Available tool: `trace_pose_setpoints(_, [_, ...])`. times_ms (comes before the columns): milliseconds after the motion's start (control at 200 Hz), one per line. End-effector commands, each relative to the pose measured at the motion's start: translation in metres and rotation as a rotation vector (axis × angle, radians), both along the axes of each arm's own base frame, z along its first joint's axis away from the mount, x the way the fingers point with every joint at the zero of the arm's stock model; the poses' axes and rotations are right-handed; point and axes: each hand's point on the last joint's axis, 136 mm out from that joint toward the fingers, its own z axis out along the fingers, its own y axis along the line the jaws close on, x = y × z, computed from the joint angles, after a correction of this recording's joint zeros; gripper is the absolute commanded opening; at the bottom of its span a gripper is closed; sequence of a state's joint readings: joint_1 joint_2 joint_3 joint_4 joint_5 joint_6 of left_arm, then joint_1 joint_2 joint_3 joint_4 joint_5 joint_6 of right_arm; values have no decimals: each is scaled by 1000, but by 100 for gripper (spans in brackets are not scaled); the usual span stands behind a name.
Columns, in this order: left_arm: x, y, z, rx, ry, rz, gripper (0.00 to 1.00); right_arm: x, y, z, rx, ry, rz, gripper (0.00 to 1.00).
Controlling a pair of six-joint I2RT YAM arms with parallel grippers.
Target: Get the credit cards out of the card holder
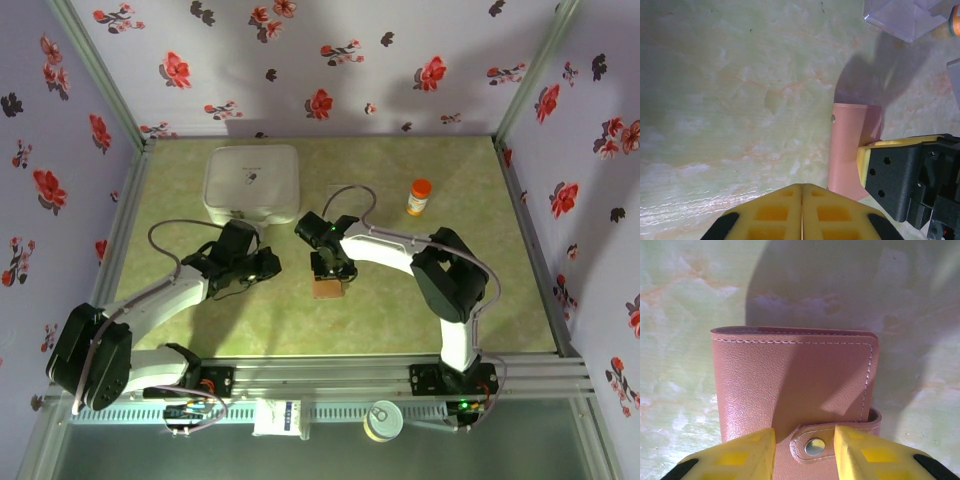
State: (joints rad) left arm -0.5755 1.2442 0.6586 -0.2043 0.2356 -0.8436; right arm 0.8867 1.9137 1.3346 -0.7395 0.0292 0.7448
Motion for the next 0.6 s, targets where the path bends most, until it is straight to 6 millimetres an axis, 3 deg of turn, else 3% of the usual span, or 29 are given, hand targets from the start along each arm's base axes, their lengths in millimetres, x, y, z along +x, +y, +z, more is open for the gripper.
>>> trace_pose_setpoints(0, [1, -2, -3, -15, 5, -9, 8, -9, -4, -2, -46, 38, -3, 37])
trace_pose_setpoints(375, [2, -6, -8, -27, 21, -9, 8, -14, -8, -11, -83, 67, 7, 36])
trace_pose_setpoints(595, [4, -9, -8, -33, 26, -16, 7, -14, -7, -17, -76, 65, 8, 30])
